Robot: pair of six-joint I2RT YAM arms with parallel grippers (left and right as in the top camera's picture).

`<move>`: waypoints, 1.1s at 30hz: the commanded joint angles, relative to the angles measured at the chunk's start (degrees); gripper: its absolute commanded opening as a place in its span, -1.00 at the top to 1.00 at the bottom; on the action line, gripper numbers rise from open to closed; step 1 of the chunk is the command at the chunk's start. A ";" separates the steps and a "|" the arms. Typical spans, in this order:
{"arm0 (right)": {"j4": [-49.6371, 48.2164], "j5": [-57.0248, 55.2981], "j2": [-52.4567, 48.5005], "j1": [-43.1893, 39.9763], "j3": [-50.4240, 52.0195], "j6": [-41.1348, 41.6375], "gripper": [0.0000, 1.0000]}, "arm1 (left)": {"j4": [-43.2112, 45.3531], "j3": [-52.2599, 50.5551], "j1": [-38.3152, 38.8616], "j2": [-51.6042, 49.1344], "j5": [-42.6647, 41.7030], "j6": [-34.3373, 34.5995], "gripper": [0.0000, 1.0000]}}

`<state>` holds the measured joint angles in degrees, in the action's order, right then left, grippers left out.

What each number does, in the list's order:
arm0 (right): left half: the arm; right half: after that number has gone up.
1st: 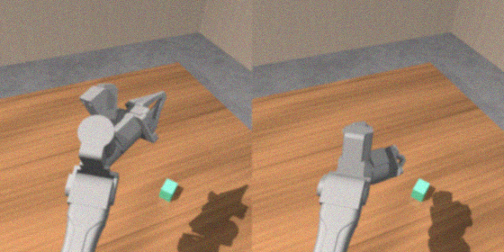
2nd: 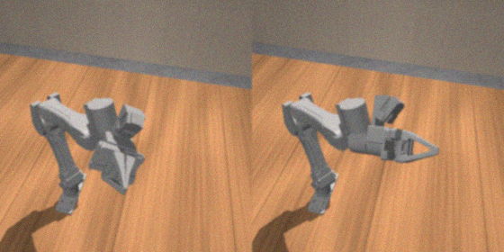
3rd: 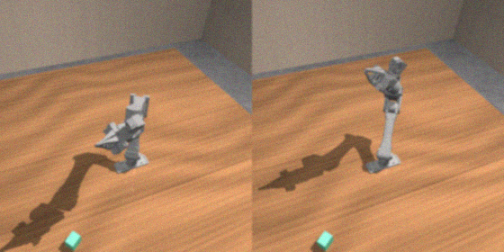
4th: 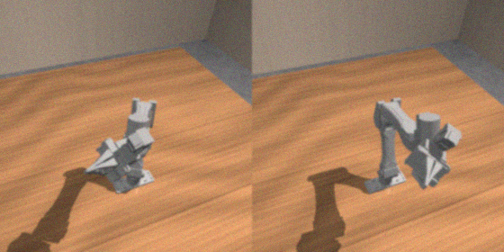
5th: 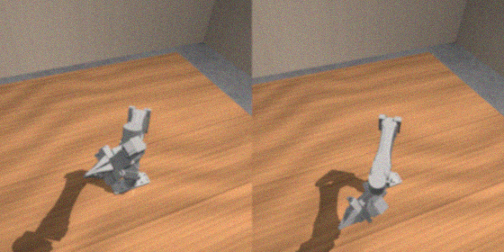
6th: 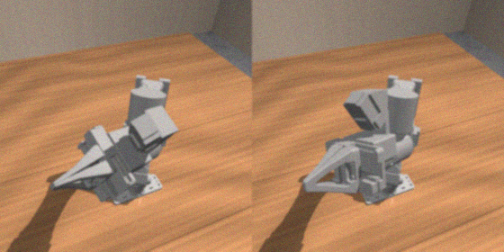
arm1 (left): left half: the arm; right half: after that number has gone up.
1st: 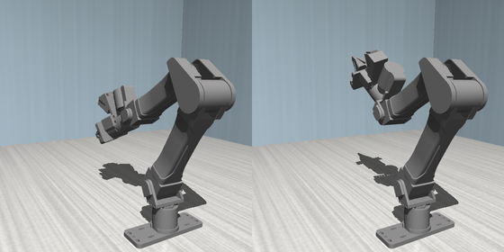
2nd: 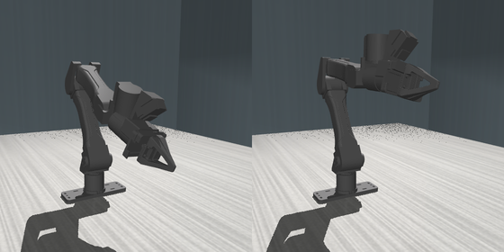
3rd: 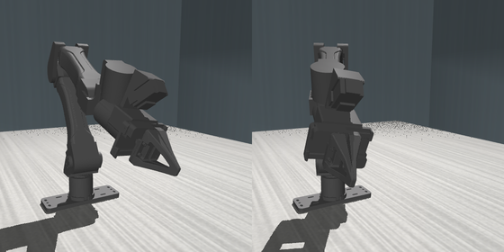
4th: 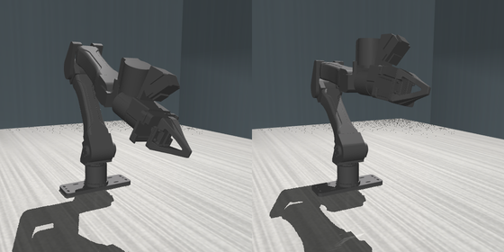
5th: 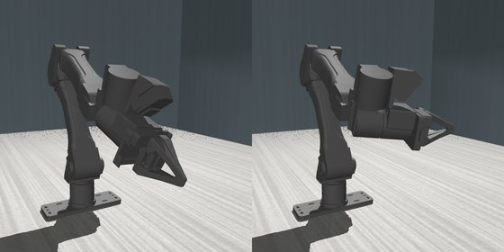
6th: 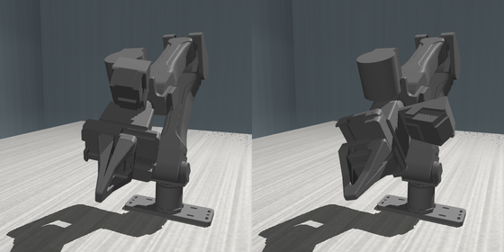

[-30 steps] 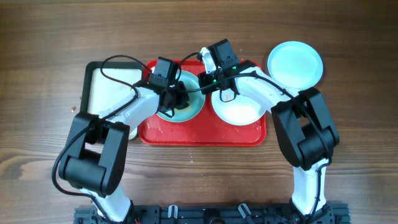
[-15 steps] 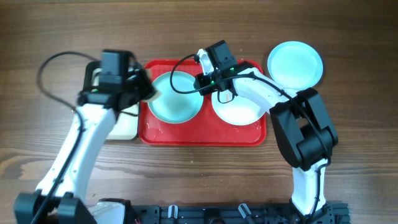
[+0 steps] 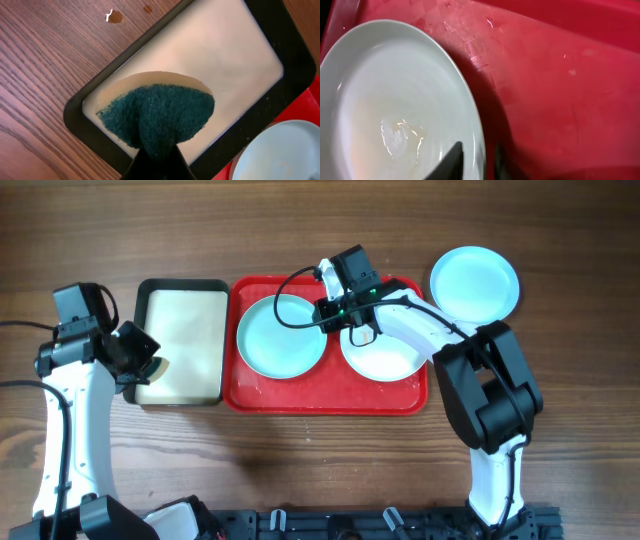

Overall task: Clean dirty plates on tray and stack at the side
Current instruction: 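Lift the green plate with the right gripper and carry it left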

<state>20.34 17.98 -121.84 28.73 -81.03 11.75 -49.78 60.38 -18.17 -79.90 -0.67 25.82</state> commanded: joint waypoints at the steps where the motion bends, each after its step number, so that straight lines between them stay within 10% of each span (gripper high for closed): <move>1: -0.15 0.42 -1.51 0.31 0.17 0.50 0.91 | -0.02 -0.46 -0.04 1.05 0.11 -3.15 0.92; 17: 9.73 -7.45 5.60 -0.22 -12.28 2.43 0.91 | 3.80 -5.73 1.60 1.03 -4.63 -6.14 0.92; 33: -6.69 -28.17 5.60 14.97 -12.28 4.28 0.91 | 14.62 -13.27 7.78 1.03 -1.46 -6.10 0.92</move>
<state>17.06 -1.78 -117.25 41.12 -92.40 15.81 -35.07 47.44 -10.59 -79.90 -4.16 20.58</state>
